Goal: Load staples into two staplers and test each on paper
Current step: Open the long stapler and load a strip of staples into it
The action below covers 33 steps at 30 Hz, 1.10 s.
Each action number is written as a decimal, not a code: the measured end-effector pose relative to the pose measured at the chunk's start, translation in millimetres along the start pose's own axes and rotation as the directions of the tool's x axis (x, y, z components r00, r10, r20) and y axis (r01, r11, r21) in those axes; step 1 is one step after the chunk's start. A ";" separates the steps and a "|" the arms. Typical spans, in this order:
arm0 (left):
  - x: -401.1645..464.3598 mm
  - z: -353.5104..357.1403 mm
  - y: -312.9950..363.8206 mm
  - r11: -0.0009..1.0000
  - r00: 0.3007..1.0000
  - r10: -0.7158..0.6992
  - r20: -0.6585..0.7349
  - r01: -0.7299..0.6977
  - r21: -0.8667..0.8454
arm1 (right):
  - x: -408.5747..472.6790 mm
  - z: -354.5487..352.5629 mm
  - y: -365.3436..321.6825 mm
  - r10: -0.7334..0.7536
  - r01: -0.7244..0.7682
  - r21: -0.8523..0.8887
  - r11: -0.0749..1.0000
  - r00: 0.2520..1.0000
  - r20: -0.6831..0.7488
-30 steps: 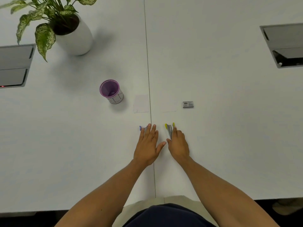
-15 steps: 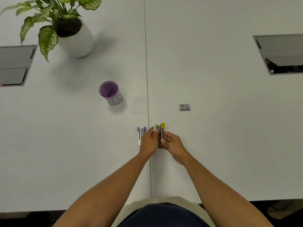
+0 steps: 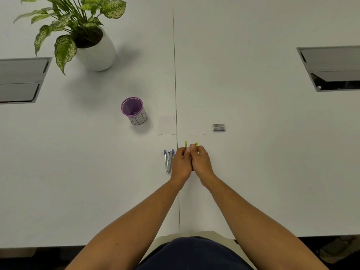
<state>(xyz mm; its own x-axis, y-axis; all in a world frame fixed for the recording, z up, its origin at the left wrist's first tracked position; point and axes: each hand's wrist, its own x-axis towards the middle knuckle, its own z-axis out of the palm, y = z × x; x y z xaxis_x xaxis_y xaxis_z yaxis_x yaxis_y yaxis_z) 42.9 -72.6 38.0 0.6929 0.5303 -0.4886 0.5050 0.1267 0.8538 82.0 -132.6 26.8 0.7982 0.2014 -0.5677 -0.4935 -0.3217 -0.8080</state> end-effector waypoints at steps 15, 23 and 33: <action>15.3 -1.5 22.3 0.977 0.949 -0.161 -0.271 0.114 -0.181 | -7.8 5.2 -22.6 0.095 -0.043 0.325 0.945 0.985 -0.147; 39.9 -34.0 28.4 0.811 0.974 -0.186 -0.130 0.078 -0.580 | -25.4 -26.2 -18.7 0.070 -0.258 0.588 0.766 0.944 0.324; 28.4 -38.2 42.2 0.926 0.937 -0.135 0.321 0.234 -0.296 | -27.5 -16.7 -29.3 0.011 -0.203 0.390 0.898 0.897 0.443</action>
<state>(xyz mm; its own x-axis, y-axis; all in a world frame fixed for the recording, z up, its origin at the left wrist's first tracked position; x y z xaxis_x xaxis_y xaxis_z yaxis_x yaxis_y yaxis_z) 64.3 -20.2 67.0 0.7468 0.2110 -0.6307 0.4777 0.4895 0.7295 80.2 -144.2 68.7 0.5575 0.5867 -0.5874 -0.7402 0.0309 -0.6716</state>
